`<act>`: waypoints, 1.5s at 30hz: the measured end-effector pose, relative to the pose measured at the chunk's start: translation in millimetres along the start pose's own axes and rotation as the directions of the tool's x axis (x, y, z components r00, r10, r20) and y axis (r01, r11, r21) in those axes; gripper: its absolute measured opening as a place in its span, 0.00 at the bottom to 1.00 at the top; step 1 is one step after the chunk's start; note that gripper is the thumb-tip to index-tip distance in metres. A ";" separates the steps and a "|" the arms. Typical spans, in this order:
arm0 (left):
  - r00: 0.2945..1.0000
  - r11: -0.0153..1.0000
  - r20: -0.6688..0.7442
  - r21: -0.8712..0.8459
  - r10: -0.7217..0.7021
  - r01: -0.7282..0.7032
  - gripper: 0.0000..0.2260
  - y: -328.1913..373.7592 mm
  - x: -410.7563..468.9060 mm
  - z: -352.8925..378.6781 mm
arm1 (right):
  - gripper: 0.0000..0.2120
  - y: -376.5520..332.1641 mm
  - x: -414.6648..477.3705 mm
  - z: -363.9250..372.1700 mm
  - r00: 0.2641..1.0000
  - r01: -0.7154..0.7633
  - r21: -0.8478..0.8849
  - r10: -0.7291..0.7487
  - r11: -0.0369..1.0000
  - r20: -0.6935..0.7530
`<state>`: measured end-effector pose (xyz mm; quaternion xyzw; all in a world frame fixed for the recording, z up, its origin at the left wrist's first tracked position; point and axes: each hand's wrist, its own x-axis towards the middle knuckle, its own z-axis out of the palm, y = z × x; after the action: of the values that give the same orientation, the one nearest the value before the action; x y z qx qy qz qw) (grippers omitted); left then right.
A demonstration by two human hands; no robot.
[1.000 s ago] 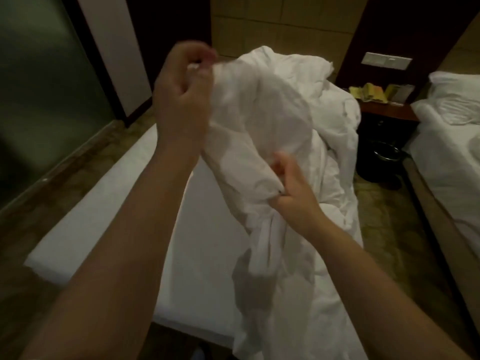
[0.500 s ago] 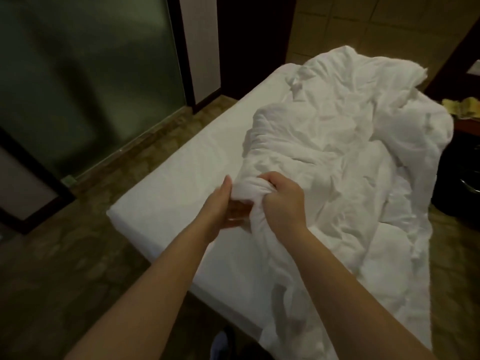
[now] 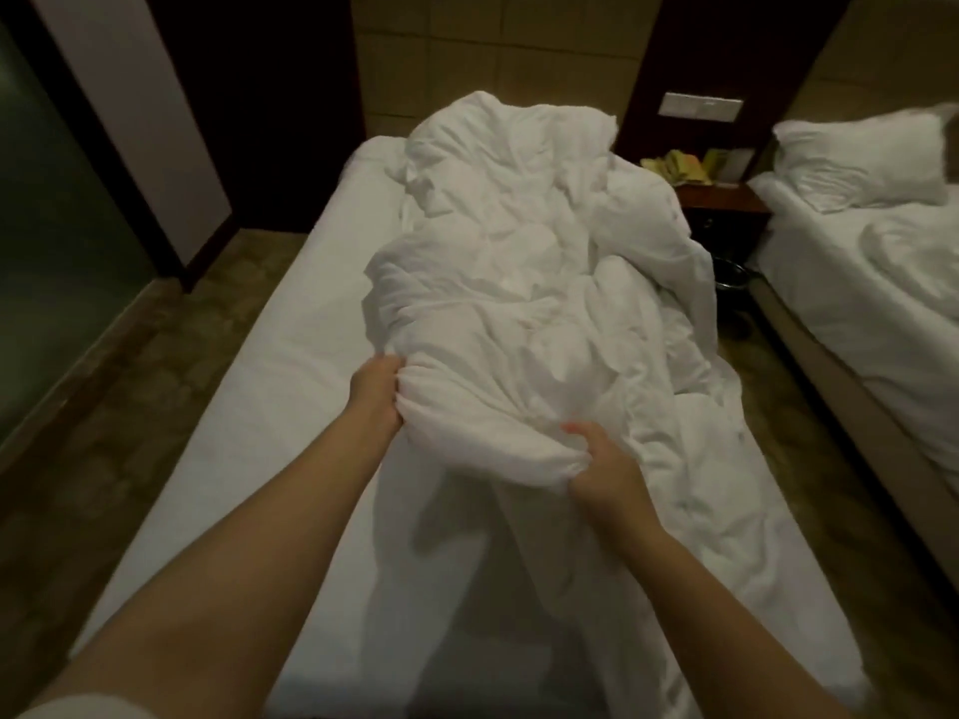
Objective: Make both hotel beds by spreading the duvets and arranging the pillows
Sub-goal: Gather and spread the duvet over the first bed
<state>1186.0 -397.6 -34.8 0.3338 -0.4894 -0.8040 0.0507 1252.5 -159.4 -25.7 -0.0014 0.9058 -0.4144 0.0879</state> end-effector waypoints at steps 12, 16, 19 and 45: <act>0.860 0.677 0.291 0.531 0.418 -0.509 0.11 88.0 -73.0 -27.6 | 0.09 -48.4 -83.0 36.4 0.942 -0.048 -0.230 -0.032 0.972 -0.333; 0.675 0.407 0.420 0.566 0.606 -0.717 0.09 159.7 -142.3 -55.7 | 0.08 -95.6 -122.3 40.8 0.816 0.113 -0.244 -0.231 0.963 -0.531; 0.486 0.168 0.510 0.548 0.710 -0.820 0.11 183.7 -208.1 -106.5 | 0.07 -119.7 -162.1 70.6 0.729 0.157 -0.322 -0.330 0.934 -0.600; 0.806 -0.491 0.590 0.717 0.049 -0.494 0.14 81.8 -139.4 -415.4 | 0.23 -143.1 -257.8 345.9 0.967 -0.251 -0.445 0.238 0.860 -0.087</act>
<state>1517.2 -695.8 -23.5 -0.0429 -0.9948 -0.0219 -0.0896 1551.7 -493.5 -99.2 0.0991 0.9713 -0.1776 0.1236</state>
